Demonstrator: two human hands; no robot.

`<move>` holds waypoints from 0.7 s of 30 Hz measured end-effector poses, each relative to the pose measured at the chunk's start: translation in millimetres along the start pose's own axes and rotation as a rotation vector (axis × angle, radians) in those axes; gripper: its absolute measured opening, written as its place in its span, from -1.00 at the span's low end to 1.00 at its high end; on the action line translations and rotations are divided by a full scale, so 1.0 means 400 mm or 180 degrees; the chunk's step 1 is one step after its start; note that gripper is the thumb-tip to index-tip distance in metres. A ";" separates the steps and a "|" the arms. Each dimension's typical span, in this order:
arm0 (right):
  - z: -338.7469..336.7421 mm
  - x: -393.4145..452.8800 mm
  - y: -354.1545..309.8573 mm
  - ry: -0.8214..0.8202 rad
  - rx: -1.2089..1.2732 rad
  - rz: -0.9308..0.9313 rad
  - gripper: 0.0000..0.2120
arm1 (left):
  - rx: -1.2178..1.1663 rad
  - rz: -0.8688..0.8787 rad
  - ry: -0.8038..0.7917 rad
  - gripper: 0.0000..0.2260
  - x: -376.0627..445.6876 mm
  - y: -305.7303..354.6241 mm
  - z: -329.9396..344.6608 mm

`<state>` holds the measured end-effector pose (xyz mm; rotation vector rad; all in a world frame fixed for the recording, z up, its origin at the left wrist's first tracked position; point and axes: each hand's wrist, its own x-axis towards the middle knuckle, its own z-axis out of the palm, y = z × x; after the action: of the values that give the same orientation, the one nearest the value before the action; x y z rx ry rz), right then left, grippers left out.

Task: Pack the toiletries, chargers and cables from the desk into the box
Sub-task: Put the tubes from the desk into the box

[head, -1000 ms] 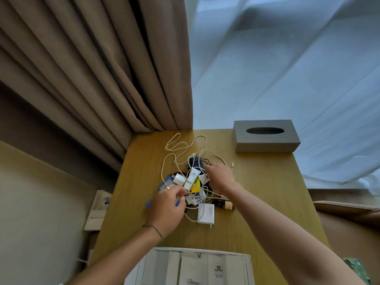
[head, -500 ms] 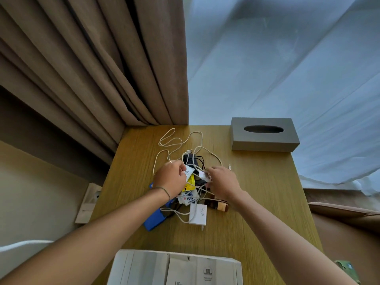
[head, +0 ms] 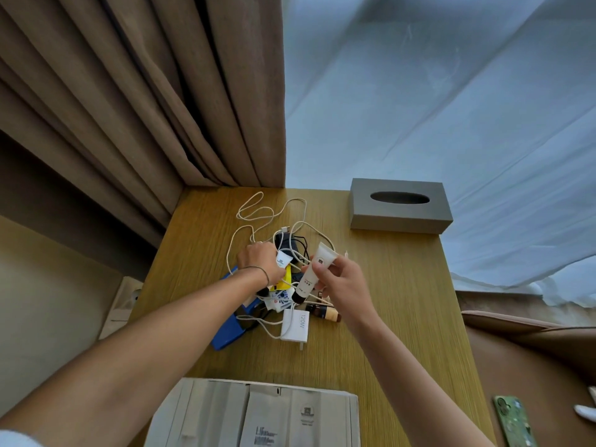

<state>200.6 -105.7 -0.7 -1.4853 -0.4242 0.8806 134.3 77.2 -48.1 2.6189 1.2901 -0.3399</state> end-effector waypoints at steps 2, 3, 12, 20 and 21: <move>0.001 -0.018 -0.011 -0.0036 0.0159 0.0015 -0.85 | -0.0172 0.0110 0.0130 -0.76 -0.007 -0.004 -0.001; 0.000 -0.030 -0.018 -0.0042 0.0219 0.0016 -0.86 | -0.0306 0.0201 0.0264 -0.79 -0.013 -0.008 -0.001; 0.019 -0.164 -0.062 -0.0003 0.0058 -0.0091 -0.82 | -0.2405 0.0559 0.0889 -0.76 -0.133 -0.039 -0.049; 0.135 -0.314 -0.044 -0.0105 -0.0056 -0.0080 -0.79 | -0.3517 0.0656 0.1048 -0.79 -0.340 -0.156 -0.117; 0.155 -0.331 -0.032 -0.0144 -0.0098 -0.0030 -0.78 | -0.3587 0.0636 0.1070 -0.79 -0.367 -0.180 -0.118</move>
<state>74.2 -158.1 52.3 -1.4926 -0.4797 0.9050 -4.6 23.3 34.1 1.7909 0.8599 0.6939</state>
